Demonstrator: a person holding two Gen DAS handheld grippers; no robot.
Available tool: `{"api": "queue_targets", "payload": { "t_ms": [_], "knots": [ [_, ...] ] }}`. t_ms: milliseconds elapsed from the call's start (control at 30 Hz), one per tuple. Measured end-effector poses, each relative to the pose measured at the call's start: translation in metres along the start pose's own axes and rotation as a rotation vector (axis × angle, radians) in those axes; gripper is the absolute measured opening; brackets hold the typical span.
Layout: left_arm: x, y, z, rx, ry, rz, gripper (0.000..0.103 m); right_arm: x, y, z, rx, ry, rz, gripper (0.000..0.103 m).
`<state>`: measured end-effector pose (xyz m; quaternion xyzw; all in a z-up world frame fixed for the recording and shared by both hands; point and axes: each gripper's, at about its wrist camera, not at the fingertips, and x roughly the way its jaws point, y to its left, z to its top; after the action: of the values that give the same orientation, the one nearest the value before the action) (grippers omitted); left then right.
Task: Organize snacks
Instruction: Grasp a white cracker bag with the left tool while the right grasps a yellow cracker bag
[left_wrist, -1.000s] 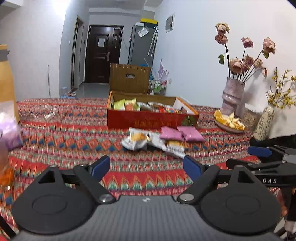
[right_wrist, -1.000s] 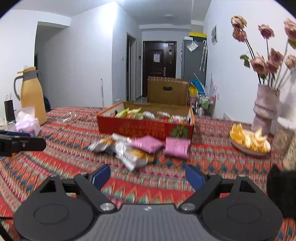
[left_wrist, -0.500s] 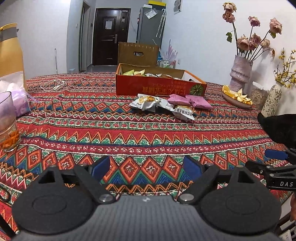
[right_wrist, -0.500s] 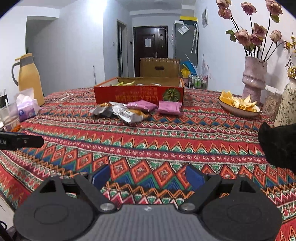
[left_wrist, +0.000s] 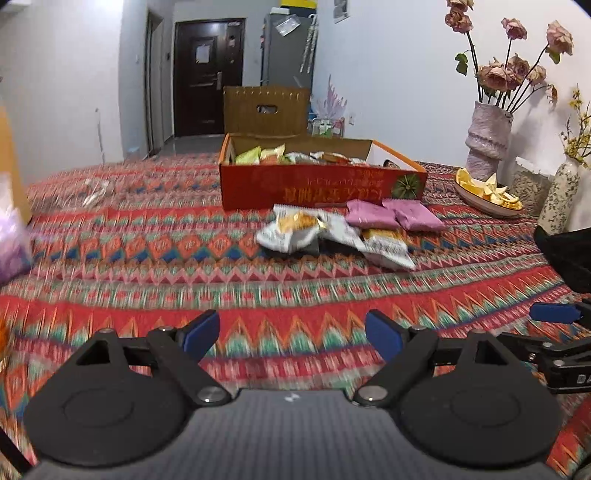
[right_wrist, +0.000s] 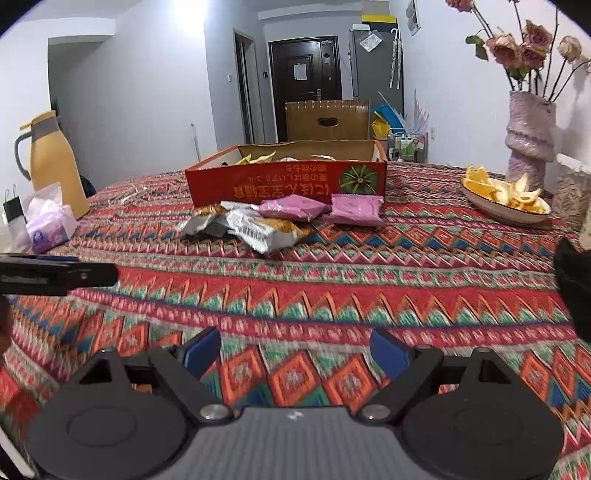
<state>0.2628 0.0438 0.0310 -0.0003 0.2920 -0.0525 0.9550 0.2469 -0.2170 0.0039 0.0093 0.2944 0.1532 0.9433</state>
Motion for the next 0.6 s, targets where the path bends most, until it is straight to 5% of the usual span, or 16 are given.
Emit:
{"api": "queue_targets", "payload": {
  "t_ms": [300, 400, 600],
  "knots": [
    [0.076, 0.006, 0.055, 0.153, -0.082, -0.078, 0.081, 0.056, 0.008, 0.061, 0.005, -0.030, 0.041, 0.088],
    [0.102, 0.006, 0.062, 0.250, -0.067, -0.134, 0.081, 0.082, 0.009, 0.082, 0.024, -0.021, 0.058, 0.087],
    [0.142, 0.017, 0.059, 0.281, 0.006, -0.184, 0.078, 0.141, 0.016, 0.106, 0.028, -0.009, 0.022, 0.087]
  ]
}}
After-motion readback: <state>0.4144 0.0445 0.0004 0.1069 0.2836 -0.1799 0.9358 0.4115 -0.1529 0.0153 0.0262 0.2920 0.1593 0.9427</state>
